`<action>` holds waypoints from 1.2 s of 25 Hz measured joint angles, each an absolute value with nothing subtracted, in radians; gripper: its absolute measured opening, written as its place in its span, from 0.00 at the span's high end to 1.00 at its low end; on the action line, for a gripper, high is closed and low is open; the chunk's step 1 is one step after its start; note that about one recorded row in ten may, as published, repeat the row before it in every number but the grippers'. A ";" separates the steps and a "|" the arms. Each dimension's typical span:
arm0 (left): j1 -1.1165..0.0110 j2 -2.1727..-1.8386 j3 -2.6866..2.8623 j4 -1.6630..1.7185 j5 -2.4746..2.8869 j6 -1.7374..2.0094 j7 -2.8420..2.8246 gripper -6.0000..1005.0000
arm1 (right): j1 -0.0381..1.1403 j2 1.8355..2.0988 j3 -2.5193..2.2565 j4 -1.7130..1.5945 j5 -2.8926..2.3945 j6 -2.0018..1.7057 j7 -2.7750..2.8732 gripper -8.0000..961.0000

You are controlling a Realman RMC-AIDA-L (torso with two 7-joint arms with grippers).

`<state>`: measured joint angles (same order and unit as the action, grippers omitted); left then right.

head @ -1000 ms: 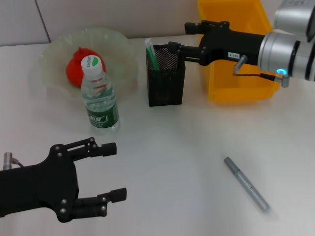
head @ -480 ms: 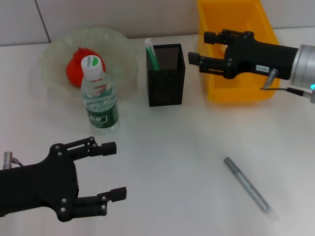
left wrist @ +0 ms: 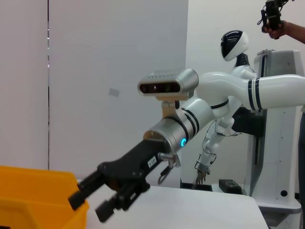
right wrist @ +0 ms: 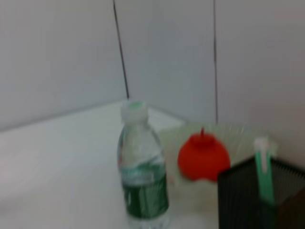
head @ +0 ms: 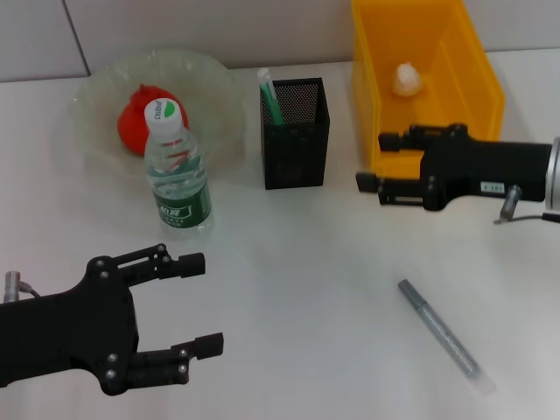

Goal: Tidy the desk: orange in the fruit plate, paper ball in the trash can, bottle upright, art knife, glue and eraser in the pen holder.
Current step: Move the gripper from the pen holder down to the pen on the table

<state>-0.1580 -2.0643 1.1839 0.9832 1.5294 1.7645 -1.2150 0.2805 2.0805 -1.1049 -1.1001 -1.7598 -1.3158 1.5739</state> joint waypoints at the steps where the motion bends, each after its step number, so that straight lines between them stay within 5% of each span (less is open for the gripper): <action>1: -0.158 -2.064 1.184 0.983 1.529 1.764 -1.215 0.21 | 0.282 2.081 -1.105 -1.102 -1.784 -1.322 1.584 0.26; 30: -0.163 -2.066 1.191 0.988 1.521 1.761 -1.214 0.21 | 0.306 2.087 -1.285 -1.590 -2.392 -1.499 2.301 0.26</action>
